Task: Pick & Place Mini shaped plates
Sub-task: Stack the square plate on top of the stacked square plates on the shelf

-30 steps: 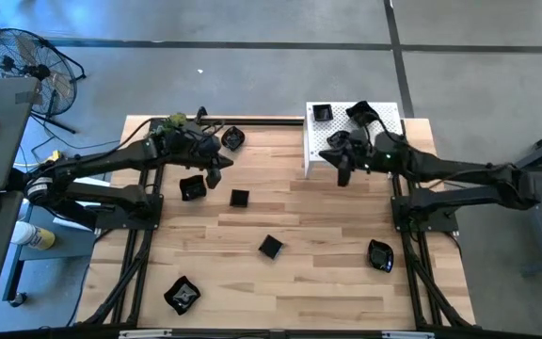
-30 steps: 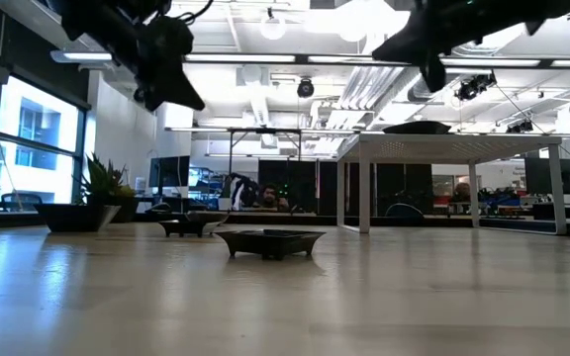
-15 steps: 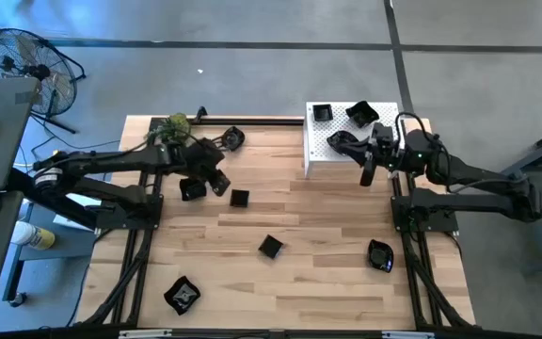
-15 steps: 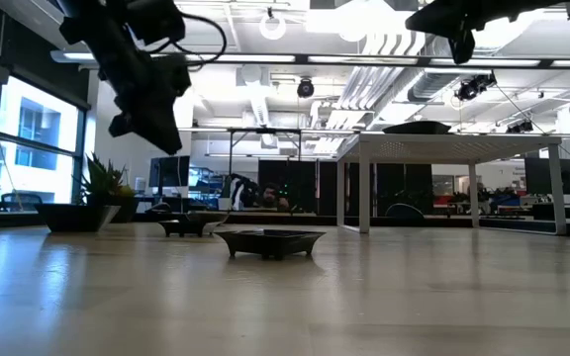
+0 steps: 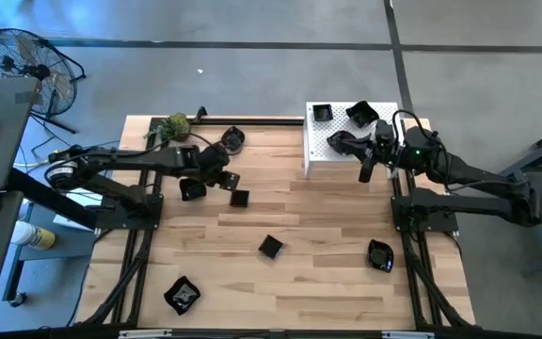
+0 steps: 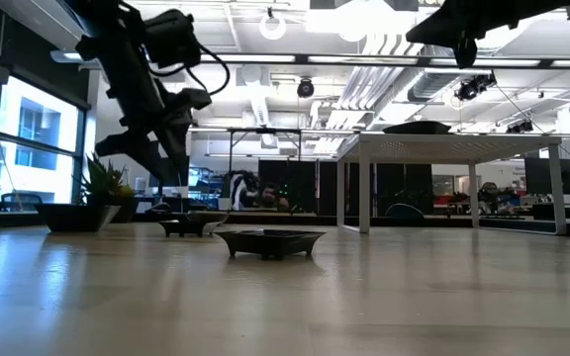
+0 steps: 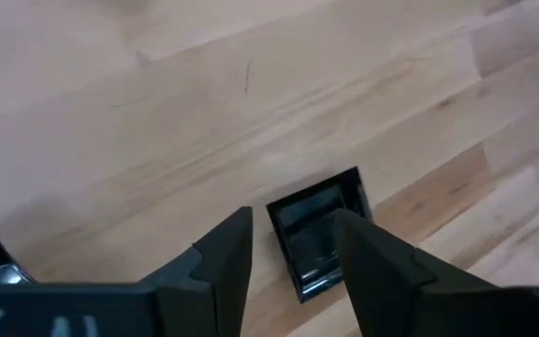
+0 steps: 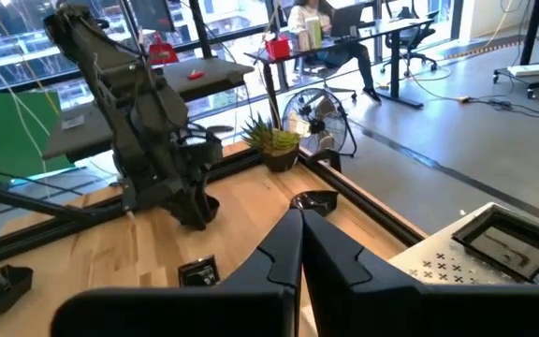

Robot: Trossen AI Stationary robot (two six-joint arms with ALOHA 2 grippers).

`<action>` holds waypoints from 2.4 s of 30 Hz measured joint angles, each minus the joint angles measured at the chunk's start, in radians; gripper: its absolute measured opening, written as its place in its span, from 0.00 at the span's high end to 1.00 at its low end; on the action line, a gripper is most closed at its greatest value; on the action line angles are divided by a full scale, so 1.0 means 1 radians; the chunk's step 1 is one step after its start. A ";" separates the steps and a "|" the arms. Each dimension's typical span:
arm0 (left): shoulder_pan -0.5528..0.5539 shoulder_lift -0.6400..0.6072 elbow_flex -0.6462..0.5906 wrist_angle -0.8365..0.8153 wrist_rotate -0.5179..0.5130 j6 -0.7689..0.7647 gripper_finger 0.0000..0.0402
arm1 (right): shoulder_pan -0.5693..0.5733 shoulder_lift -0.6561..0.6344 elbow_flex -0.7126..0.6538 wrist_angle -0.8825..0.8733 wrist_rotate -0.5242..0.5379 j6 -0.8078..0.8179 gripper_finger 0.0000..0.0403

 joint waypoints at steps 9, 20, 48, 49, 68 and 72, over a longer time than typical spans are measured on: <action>0.000 0.112 0.000 0.086 0.000 0.053 0.62 | -0.004 0.000 0.000 0.007 0.019 0.010 0.98; 0.000 0.212 0.000 0.080 0.053 -0.046 0.62 | -0.004 0.000 0.000 0.015 0.056 0.010 0.98; 0.000 0.236 0.000 0.134 0.102 -0.079 0.98 | -0.004 0.001 0.000 0.014 0.057 0.002 0.99; 0.000 0.228 0.000 0.152 0.107 -0.082 0.99 | -0.004 0.001 0.000 0.013 0.057 0.002 1.00; 0.000 0.154 0.000 0.740 -0.116 -0.156 1.00 | 0.066 0.210 0.006 0.068 0.045 0.375 0.83; 0.000 0.154 0.000 0.867 -0.188 -0.037 1.00 | 0.107 0.342 0.068 0.131 0.063 0.373 0.77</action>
